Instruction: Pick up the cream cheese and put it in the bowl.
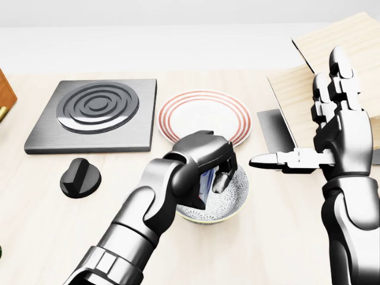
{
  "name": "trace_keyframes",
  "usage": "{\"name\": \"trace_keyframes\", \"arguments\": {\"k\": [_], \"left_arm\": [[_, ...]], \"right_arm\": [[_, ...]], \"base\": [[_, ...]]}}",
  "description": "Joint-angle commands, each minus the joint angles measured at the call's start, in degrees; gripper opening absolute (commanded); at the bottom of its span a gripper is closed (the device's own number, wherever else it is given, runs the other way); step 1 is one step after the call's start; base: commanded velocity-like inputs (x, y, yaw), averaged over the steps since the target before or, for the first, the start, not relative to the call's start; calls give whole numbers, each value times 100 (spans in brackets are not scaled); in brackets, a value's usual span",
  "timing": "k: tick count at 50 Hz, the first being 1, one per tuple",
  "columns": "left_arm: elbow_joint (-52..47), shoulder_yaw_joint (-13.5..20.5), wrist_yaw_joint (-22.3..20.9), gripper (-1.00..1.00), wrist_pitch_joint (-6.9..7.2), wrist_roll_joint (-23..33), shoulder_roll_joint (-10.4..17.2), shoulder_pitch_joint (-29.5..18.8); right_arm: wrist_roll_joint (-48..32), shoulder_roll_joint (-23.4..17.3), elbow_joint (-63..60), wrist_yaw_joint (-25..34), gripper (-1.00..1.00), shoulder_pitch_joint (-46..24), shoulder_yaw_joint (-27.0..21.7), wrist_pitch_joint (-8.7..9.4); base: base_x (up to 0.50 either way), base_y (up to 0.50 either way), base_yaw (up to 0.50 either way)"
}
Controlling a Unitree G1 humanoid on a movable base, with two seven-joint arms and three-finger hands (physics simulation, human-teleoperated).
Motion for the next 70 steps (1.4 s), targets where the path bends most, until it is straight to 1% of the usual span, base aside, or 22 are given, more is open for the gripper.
{"name": "trace_keyframes", "arguments": {"k": [1,10,12,28,33,39,42,43,44,45,46,50,51,52,55,59,61,62,63,67,69,70], "left_arm": [[375,-80,25,-100,38,-110,73,-358],[420,-59,59,-100,29,-126,81,-391],[422,-47,171,100,19,-110,85,-453],[-247,-22,-84,100,144,-125,134,-402],[-707,0,-300,100,259,-136,131,-332],[-880,106,-223,100,287,-318,185,-388],[-953,239,-14,100,361,-627,249,-477],[-984,374,72,100,482,-852,270,-482],[-985,331,92,100,514,-917,298,-487],[-922,350,257,100,436,-1026,372,-499],[-787,430,408,100,455,-1192,425,-541],[-147,618,1065,100,329,-1694,701,-800],[18,765,1286,100,389,-1955,768,-900],[109,822,1492,100,348,-2184,824,-956],[380,945,1962,100,154,-2857,1019,-1092],[371,913,2352,100,-156,-3264,1260,-1006],[257,1097,2471,100,-217,-3686,1297,-1000],[205,1127,2569,100,-182,-3819,1355,-1001],[-45,1208,2571,100,-257,-4109,1372,-876],[-417,1157,2684,100,-202,-4516,1433,-671],[-765,1193,2831,100,-274,-4740,1441,-511],[-888,1187,2870,100,-219,-4809,1449,-467]], "right_arm": [[37,-6,99,-19,100,-69,3,0],[52,-9,106,-23,100,-77,2,0],[48,-4,119,-23,100,-77,13,0],[13,21,263,-12,100,-117,69,0],[-1,37,242,-20,100,-116,86,0],[-41,56,355,-5,100,-147,131,0],[-96,83,465,14,100,-193,197,0],[-119,111,333,-3,100,-187,251,0],[-128,118,318,1,100,-186,249,0],[-144,121,296,10,100,-188,256,0],[-160,118,263,10,100,-187,251,0],[-204,137,18,-6,100,-177,261,0],[-254,149,-73,-11,100,-201,328,0],[-287,174,-121,-19,100,-232,363,0],[-377,247,-131,18,100,-322,474,0],[-549,359,-171,76,100,-427,634,0],[-534,452,-40,52,100,-575,657,0],[-555,488,-29,80,100,-615,736,0],[-566,578,-59,70,100,-657,827,0],[-666,680,-47,57,100,-731,936,0],[-780,741,-126,6,100,-759,1029,0],[-892,744,-162,-37,100,-757,1069,0]], "base": [[0,0,0],[0,0,0],[0,0,0],[0,0,0],[0,0,0],[0,0,0],[0,0,0],[0,0,0],[0,0,0],[0,0,0],[0,0,0],[0,0,0],[0,0,0],[0,0,0],[0,0,0],[0,0,0],[0,0,0],[0,0,0],[0,0,0],[0,0,0],[0,0,0],[0,0,0]]}}
